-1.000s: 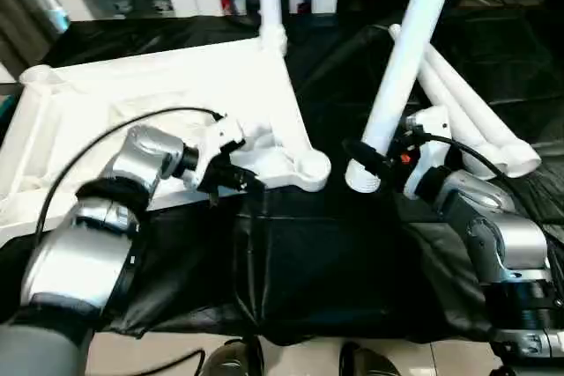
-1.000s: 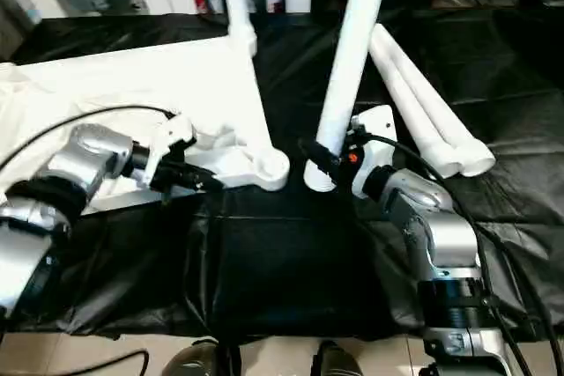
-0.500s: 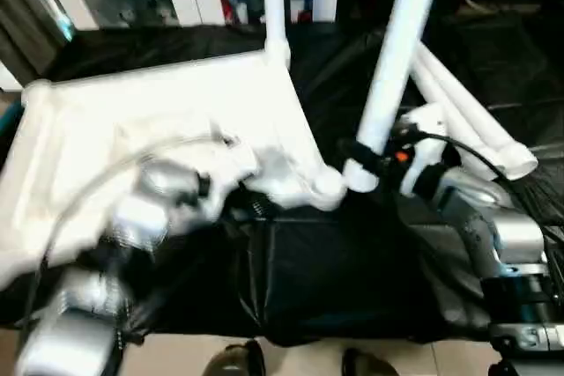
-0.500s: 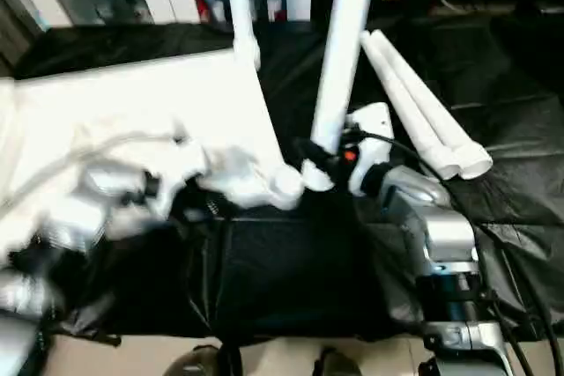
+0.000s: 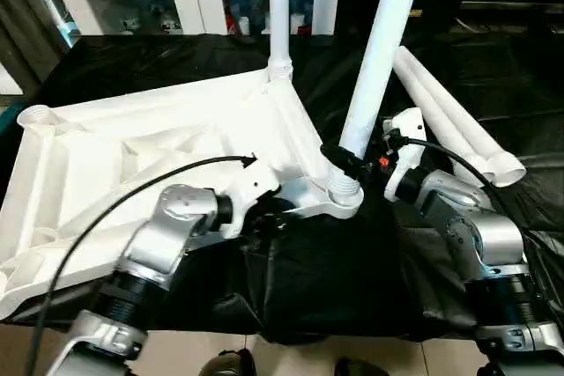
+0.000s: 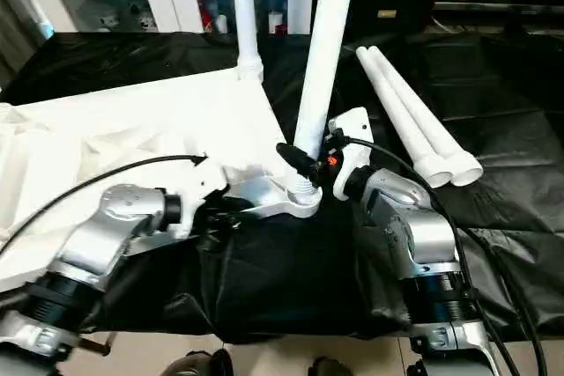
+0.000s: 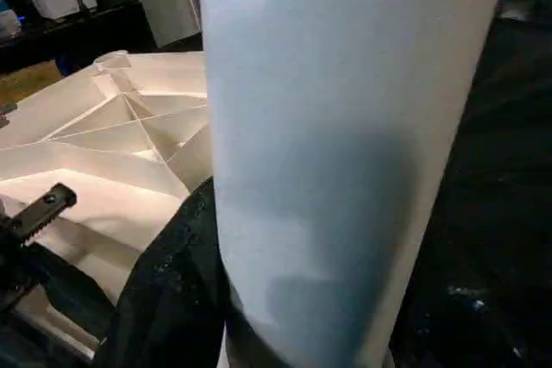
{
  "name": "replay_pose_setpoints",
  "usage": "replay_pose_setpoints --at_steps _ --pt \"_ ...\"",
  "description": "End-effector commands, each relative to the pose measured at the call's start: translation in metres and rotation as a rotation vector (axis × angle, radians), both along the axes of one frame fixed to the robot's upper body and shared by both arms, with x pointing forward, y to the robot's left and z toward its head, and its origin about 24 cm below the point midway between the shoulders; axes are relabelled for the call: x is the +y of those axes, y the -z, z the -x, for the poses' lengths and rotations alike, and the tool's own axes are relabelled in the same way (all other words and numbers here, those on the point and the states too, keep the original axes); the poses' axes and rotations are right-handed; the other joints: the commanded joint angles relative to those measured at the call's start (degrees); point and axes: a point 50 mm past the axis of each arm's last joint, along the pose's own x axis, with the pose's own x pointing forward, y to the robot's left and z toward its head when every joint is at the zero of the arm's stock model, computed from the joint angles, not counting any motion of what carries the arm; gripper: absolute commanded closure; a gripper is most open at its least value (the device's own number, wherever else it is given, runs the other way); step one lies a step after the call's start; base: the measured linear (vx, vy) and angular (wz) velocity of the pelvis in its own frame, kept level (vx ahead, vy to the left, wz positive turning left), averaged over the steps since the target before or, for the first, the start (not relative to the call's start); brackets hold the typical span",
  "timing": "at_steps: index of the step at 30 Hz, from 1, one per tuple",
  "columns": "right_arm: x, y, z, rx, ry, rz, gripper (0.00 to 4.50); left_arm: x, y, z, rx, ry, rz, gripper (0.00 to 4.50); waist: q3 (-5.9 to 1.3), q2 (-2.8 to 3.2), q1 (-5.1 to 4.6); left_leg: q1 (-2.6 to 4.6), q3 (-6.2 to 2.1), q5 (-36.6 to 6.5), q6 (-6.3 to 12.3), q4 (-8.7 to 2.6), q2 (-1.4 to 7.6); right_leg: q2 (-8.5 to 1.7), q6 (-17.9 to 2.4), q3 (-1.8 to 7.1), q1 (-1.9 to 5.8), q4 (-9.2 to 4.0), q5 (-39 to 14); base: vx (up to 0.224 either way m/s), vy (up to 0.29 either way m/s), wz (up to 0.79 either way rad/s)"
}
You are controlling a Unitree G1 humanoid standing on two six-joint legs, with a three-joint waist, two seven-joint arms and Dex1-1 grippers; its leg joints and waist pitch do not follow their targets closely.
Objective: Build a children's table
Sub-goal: Insert table leg to table base
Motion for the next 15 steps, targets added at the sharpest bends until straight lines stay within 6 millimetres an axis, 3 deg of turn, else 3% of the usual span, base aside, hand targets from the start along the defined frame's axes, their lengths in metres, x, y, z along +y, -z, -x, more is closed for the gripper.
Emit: replay_pose_setpoints --at_steps 1,6,15 --pt "0.0006 -0.0066 -0.0020 -0.032 -0.006 0.006 2.59 0.0042 0.0017 -0.0014 0.010 0.019 -0.027 3.46 -5.19 -0.88 0.24 1.89 -2.35 -11.6 2.96 -3.43 3.44 -3.44 -11.9 2.33 2.32 -3.88 -14.4 0.000 0.000 0.00" --pt "-0.0016 -0.0075 -0.0015 -0.034 0.000 0.006 2.59 0.0069 0.0012 -0.0037 0.023 0.029 -0.032 3.64 -5.15 -0.81 0.12 1.96 -2.42 -12.7 2.08 -3.45 3.51 -3.36 -12.3 2.34 2.32 -3.67 -14.4 0.000 0.000 0.00" --pt "0.0004 -0.0040 -0.0004 -0.011 -0.027 0.030 2.59 0.0069 0.0004 -0.0055 0.063 0.028 0.036 4.39 -5.26 -0.99 0.14 1.93 -2.28 -11.1 2.93 -3.18 3.39 -3.31 -12.9 2.32 2.40 -3.48 -12.7 0.000 0.000 0.00"
